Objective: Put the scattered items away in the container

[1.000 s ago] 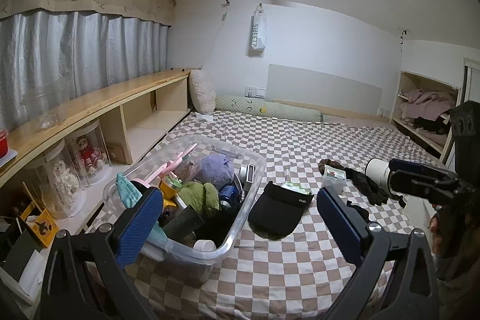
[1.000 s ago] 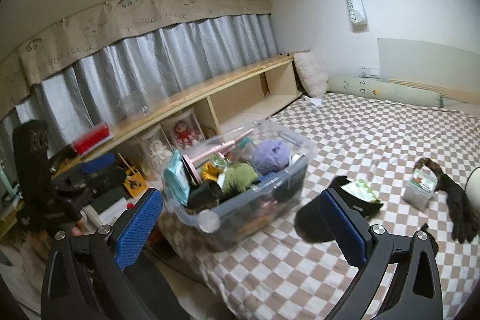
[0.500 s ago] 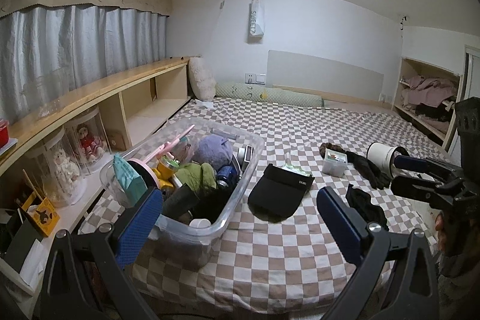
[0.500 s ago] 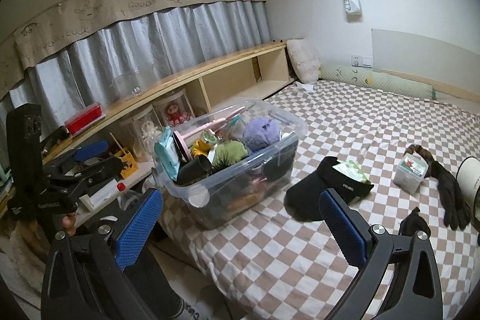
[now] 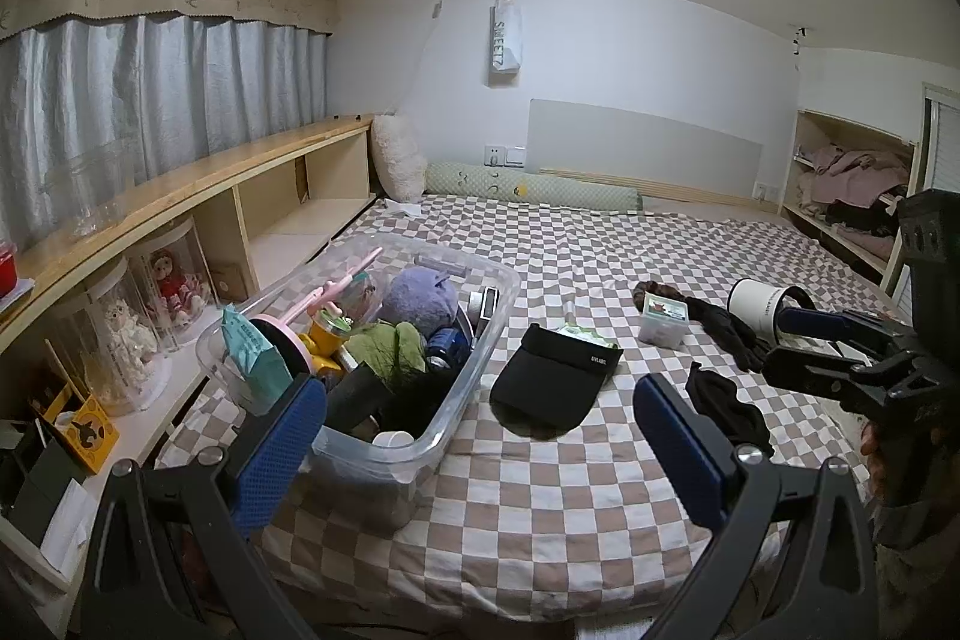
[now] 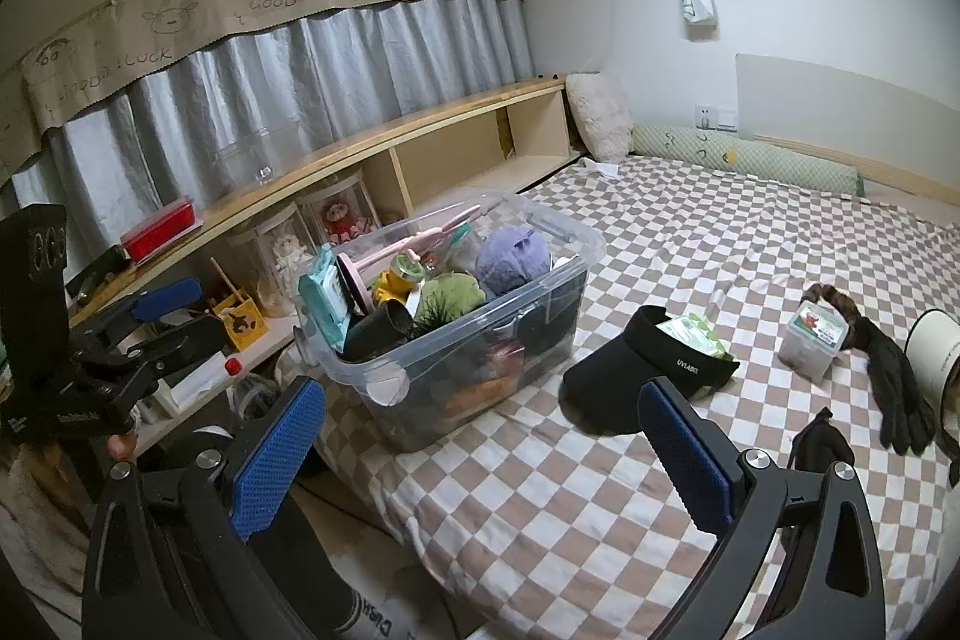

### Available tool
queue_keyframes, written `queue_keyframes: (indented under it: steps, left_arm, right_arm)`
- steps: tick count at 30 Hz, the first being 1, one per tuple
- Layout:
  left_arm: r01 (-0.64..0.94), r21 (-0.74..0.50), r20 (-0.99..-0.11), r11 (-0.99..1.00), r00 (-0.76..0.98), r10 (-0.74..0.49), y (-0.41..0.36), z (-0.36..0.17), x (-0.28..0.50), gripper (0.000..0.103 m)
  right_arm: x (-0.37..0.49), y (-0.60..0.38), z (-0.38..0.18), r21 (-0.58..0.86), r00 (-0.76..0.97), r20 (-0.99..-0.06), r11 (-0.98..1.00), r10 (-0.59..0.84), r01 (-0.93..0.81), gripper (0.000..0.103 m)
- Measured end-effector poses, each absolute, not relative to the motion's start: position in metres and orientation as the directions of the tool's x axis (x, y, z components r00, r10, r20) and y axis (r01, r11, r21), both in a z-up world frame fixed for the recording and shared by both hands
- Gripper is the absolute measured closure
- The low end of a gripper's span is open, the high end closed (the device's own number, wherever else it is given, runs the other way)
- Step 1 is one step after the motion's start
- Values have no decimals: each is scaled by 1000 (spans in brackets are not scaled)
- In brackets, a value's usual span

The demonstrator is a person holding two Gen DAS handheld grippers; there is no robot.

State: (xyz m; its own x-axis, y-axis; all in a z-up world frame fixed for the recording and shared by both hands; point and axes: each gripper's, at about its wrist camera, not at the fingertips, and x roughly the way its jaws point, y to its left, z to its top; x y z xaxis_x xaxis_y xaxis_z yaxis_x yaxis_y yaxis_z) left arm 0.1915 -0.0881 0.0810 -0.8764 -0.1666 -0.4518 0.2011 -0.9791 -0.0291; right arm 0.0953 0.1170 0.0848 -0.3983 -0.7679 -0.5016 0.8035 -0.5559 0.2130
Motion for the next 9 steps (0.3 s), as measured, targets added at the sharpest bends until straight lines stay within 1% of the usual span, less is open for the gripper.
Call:
queue_keyframes:
  steps: [9]
  left_arm:
    - [208,-28,-444,-978,-879,-175,-86,83,195,0]
  right_arm:
    - [97,116,84,207,-393,-503,-549,-769,810,0]
